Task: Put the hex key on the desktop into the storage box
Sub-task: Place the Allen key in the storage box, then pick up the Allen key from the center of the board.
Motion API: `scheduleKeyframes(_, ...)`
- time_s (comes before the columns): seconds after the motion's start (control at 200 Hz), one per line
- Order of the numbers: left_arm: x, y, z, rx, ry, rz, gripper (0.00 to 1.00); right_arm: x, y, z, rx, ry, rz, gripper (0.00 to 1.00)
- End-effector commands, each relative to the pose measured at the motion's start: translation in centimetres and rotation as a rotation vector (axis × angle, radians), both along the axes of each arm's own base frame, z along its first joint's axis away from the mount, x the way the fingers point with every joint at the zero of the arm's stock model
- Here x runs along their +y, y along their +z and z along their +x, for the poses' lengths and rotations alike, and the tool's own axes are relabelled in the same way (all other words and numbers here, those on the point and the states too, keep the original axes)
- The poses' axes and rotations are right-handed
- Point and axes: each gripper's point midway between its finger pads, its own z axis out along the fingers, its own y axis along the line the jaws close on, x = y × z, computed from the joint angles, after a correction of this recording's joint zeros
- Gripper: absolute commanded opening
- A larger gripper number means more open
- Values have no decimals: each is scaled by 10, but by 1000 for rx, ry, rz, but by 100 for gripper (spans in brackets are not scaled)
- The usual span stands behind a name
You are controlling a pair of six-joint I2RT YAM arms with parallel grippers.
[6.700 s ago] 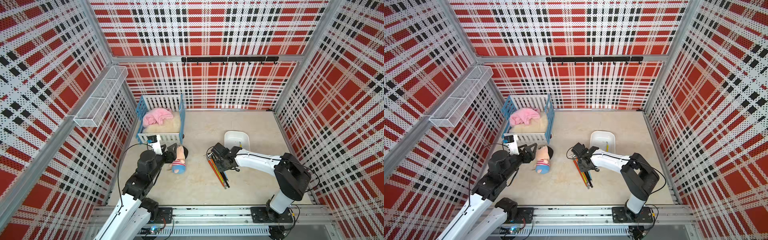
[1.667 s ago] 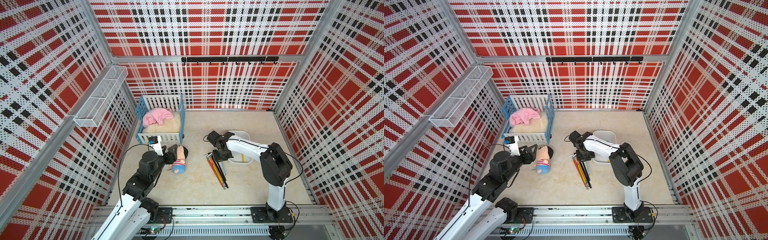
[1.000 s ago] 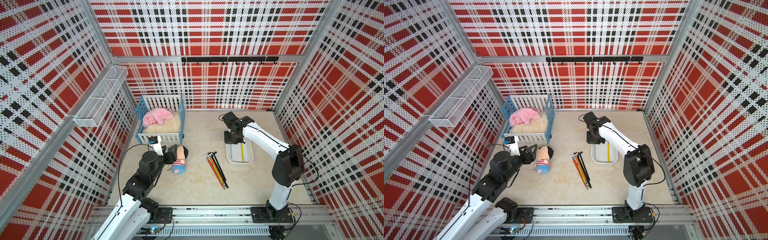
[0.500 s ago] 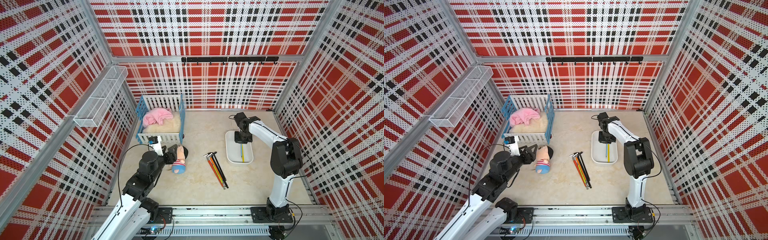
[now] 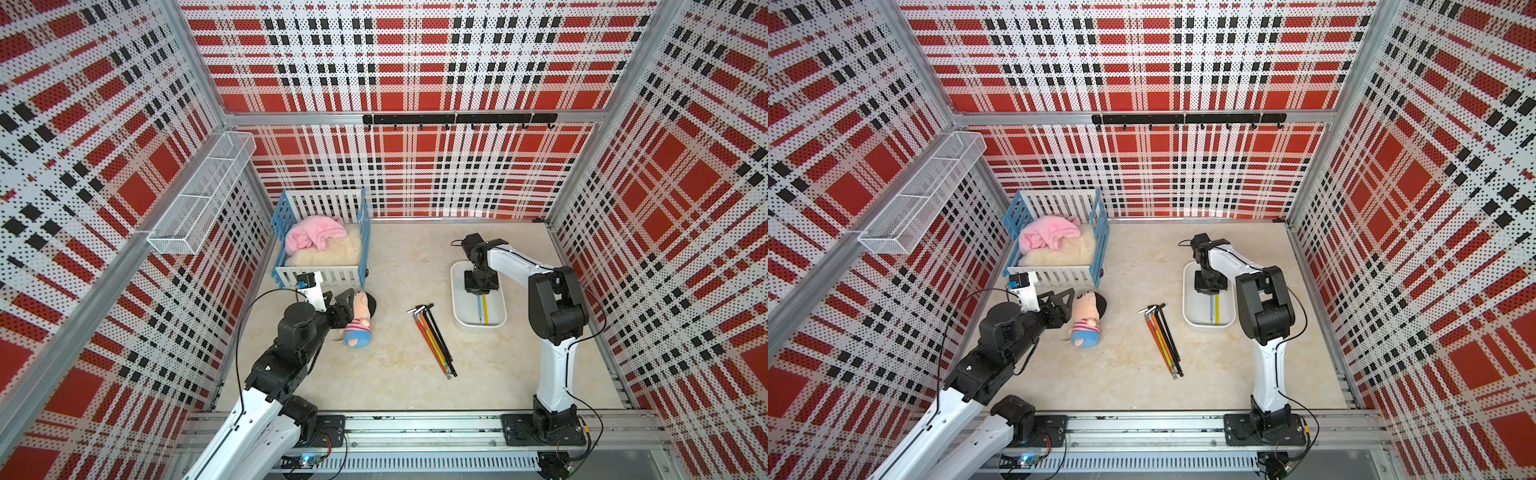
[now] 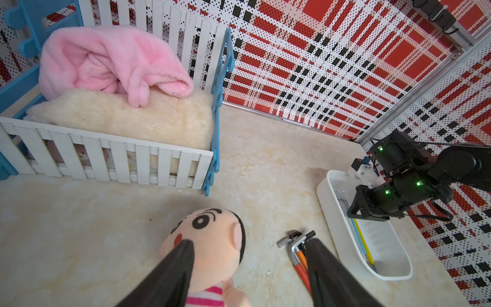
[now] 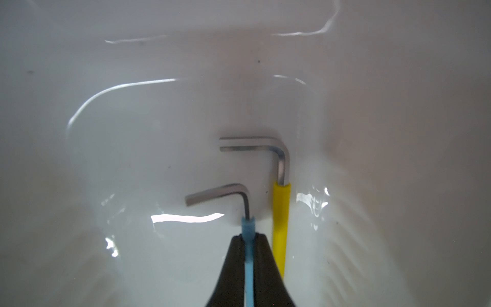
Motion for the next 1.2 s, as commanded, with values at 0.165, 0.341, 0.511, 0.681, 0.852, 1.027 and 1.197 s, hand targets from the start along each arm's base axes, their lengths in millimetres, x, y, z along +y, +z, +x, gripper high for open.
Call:
scheduleKeyframes(0.165, -1, 11, 0, -23, -2, -9, 72, -1, 7, 7, -33, 5, 1, 35)
scheduleKeyframes(0.341, -2, 12, -1, -24, -6, -11, 72, 10, 51, 15, -128, 39, 19, 38)
scheduleKeyframes(0.511, -2, 15, -2, -26, -11, -9, 72, 51, 95, 7, -205, 144, 40, 39)
scheduleKeyframes(0.681, -1, 21, -5, -33, -14, -10, 72, 112, 107, -31, -200, 288, 77, 39)
scheduleKeyframes(0.852, 0, 28, -11, -38, -28, -3, 72, 154, 85, -75, -106, 383, 129, 37)
scheduleKeyframes(1.027, 0, 30, -15, -47, -36, -7, 73, 169, 52, -100, 7, 399, 158, 34)
scheduleKeyframes(1.197, 0, 27, -15, -45, -34, -4, 73, 170, 31, -105, 61, 390, 150, 31)
